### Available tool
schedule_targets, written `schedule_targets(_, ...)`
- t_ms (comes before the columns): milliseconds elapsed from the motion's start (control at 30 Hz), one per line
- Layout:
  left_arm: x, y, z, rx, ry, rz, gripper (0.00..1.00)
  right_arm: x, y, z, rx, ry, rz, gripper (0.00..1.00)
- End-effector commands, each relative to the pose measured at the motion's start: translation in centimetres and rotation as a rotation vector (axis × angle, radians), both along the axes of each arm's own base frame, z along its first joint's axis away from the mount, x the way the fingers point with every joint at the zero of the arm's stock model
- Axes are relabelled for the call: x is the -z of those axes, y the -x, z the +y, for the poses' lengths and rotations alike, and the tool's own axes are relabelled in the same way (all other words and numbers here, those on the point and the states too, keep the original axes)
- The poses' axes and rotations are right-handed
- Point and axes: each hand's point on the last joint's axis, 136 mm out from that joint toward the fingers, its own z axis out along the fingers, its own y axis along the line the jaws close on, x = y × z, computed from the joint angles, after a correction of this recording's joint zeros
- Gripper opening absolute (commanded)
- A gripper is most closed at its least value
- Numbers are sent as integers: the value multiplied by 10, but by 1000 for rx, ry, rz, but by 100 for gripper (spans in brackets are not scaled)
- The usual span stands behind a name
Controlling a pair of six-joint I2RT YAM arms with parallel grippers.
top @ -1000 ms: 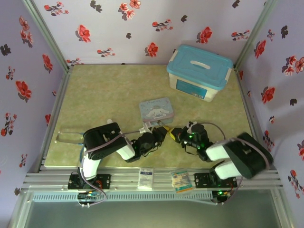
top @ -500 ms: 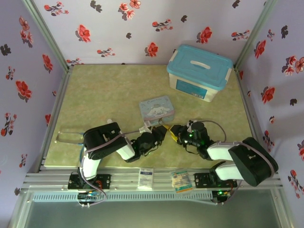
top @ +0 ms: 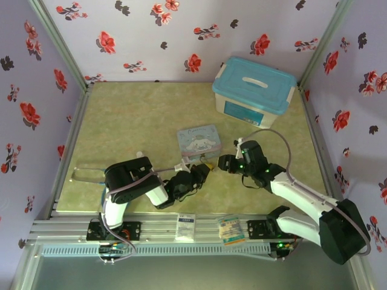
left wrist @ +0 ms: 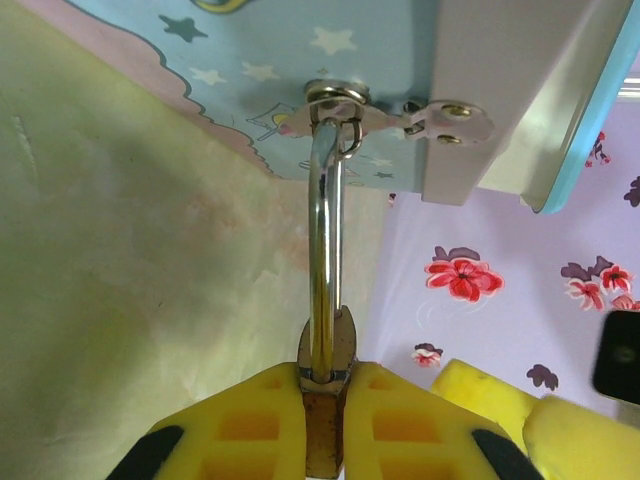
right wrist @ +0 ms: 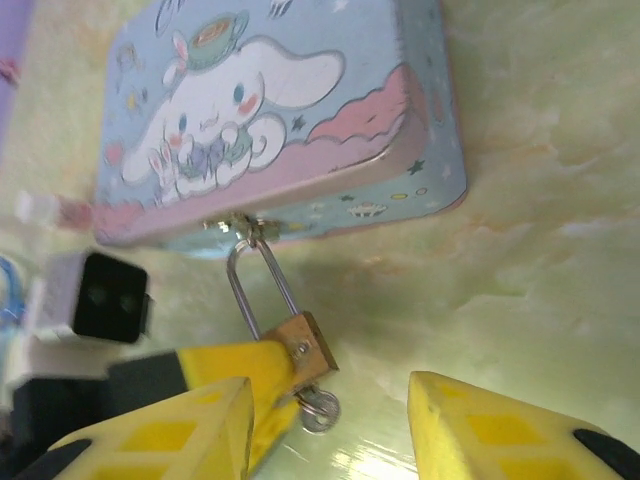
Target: Unlock the padlock with the key
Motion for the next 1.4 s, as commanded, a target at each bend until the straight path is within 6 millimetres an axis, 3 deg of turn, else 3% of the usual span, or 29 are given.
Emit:
schedule_targets(0, -6, 6, 3, 31, -10, -32, 0, 29, 20, -15, -145, 313, -24, 44)
schedule_targets(167, -3, 10, 9, 42, -21, -25, 0, 34, 32, 5, -249, 362, -95, 43)
schedule_targets(300, -5, 11, 11, 47, -18, -27, 0, 33, 30, 7, -270, 448, -149, 46)
schedule_targets(533, -16, 12, 6, 64, 4, -43, 0, 41, 30, 29, -353, 488, -182, 45)
schedule_targets(733, -19, 14, 2, 80, 19, -38, 0, 33, 21, 42, -345, 471, -247, 43)
schedule_targets(1067, -36, 17, -2, 103, 56, -54, 0, 45, 19, 49, -396, 595, -309, 23)
schedule_targets(1233, -30, 19, -2, 108, 47, -44, 0, 34, 17, 57, -360, 498, -338, 15)
schedule_targets(1367, -27, 20, 2, 111, 25, -57, 4, 38, 23, 64, -338, 333, -250, 11)
